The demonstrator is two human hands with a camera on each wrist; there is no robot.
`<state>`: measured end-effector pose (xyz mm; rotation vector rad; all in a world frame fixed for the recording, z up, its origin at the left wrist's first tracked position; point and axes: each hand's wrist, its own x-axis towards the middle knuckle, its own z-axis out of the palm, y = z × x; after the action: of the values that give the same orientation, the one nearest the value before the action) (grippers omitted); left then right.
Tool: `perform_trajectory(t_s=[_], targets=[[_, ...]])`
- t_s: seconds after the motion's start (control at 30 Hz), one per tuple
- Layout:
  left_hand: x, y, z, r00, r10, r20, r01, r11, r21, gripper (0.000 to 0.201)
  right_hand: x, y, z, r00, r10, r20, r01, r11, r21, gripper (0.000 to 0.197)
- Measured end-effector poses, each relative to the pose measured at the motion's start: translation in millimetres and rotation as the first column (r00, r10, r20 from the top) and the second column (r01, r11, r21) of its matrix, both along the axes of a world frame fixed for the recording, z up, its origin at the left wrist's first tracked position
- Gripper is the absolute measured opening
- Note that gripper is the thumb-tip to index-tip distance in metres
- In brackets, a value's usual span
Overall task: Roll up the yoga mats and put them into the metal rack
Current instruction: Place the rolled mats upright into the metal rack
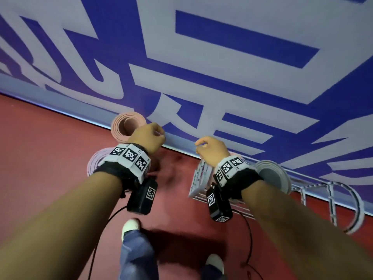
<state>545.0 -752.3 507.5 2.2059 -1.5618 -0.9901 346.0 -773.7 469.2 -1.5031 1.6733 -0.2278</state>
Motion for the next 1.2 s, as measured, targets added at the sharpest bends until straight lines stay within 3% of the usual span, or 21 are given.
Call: perform_trajectory(t_s=[0.13, 0.33, 0.43, 0.6, 0.67, 0.77, 0.83, 1.03, 1.2], targets=[[74, -22, -21, 1.000, -0.024, 0.006, 0.024, 0.998, 0.058, 0.023, 69, -13, -24, 0.999, -0.036, -0.008, 0.037, 0.996, 0.085, 0.023], [160, -71, -55, 0.996, -0.054, 0.071, 0.043, 0.988, 0.149, 0.046, 145, -47, -50, 0.996, -0.078, -0.031, 0.082, 0.985, 0.150, 0.037], [178, -92, -81, 0.996, 0.003, 0.089, -0.020, 0.981, 0.191, 0.059, 169, -63, -66, 0.996, -0.070, -0.048, 0.079, 0.974, 0.211, 0.047], [196, -116, -135, 0.975, 0.222, 0.019, -0.220, 0.949, 0.227, 0.068, 198, -90, -108, 0.997, -0.079, -0.003, 0.077, 0.952, 0.295, 0.075], [205, -124, -161, 0.973, 0.229, -0.027, -0.211, 0.931, 0.296, 0.071, 206, -101, -128, 0.997, -0.075, 0.000, 0.070, 0.933, 0.354, 0.089], [213, -133, -192, 0.989, 0.142, -0.039, -0.114, 0.903, 0.415, 0.059, 211, -113, -159, 0.998, -0.047, 0.043, 0.020, 0.878, 0.478, 0.101], [215, -137, -205, 0.991, 0.116, -0.059, -0.081, 0.905, 0.418, 0.056, 215, -114, -175, 0.995, -0.028, 0.099, -0.026, 0.860, 0.510, 0.100], [202, -145, -206, 0.989, 0.113, -0.092, -0.075, 0.936, 0.344, 0.078, 217, -119, -191, 0.935, -0.272, 0.227, 0.103, 0.822, 0.561, 0.092], [186, -136, -181, 0.998, 0.043, -0.036, -0.029, 0.950, 0.312, 0.059, 202, -112, -165, 0.922, -0.322, 0.213, 0.149, 0.805, 0.575, 0.083]])
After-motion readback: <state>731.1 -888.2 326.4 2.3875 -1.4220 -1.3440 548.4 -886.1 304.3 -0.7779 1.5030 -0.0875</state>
